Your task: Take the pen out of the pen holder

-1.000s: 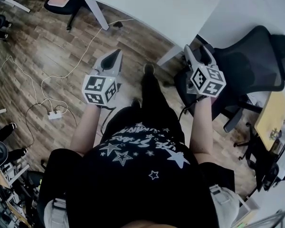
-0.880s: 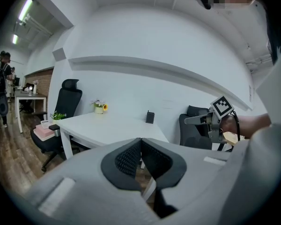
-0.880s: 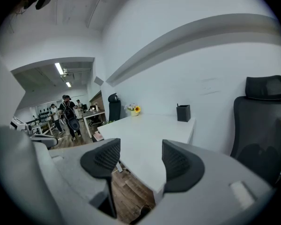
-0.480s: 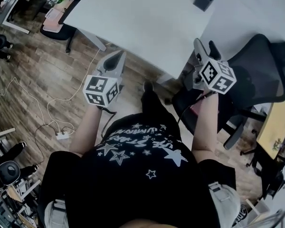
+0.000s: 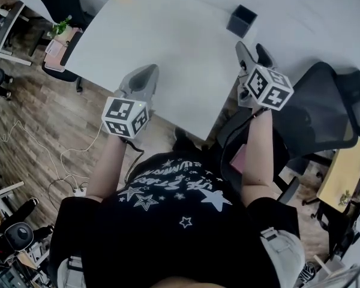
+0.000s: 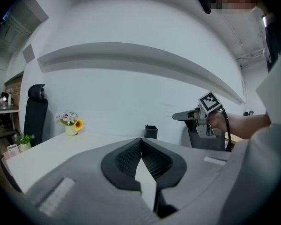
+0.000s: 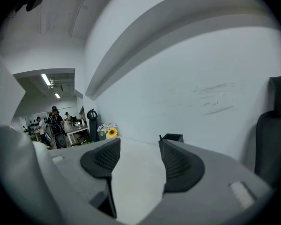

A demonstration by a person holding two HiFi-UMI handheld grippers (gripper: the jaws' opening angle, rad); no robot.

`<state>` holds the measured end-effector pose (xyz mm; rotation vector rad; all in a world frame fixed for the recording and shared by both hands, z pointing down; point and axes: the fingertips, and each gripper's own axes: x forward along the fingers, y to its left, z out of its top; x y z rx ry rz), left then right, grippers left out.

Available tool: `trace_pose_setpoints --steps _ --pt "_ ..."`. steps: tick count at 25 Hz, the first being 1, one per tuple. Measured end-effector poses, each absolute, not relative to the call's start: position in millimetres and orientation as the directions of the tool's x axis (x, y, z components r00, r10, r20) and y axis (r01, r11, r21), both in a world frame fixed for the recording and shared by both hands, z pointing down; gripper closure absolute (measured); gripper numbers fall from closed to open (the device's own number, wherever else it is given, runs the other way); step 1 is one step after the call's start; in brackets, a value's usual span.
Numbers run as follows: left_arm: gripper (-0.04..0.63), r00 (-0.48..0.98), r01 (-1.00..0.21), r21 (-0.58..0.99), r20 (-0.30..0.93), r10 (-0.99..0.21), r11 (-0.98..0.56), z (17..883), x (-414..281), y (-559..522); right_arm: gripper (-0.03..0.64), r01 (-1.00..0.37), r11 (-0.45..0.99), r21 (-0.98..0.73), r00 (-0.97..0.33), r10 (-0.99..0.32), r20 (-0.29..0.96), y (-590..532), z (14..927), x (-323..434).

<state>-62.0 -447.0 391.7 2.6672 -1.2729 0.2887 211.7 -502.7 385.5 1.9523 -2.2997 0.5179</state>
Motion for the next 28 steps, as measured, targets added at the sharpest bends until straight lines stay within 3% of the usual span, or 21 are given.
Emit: trace_pose_setpoints --steps 13,22,28 --pt "0.584 0.602 -0.794 0.092 0.262 -0.754 -0.601 404.6 -29.4 -549.2 0.339 -0.981 0.157 -0.116 -0.187 -0.924 0.332 -644.1 421.8 234.4" --pt "0.584 0.587 -0.803 0.118 0.320 -0.743 -0.584 431.9 -27.6 -573.1 0.448 -0.993 0.106 -0.050 -0.117 -0.901 0.418 -697.9 461.4 240.8" --pt "0.584 0.588 -0.801 0.116 0.340 -0.734 -0.588 444.3 -25.6 -580.3 0.484 -0.997 0.080 0.021 -0.059 -0.872 0.486 -712.2 483.8 240.2"
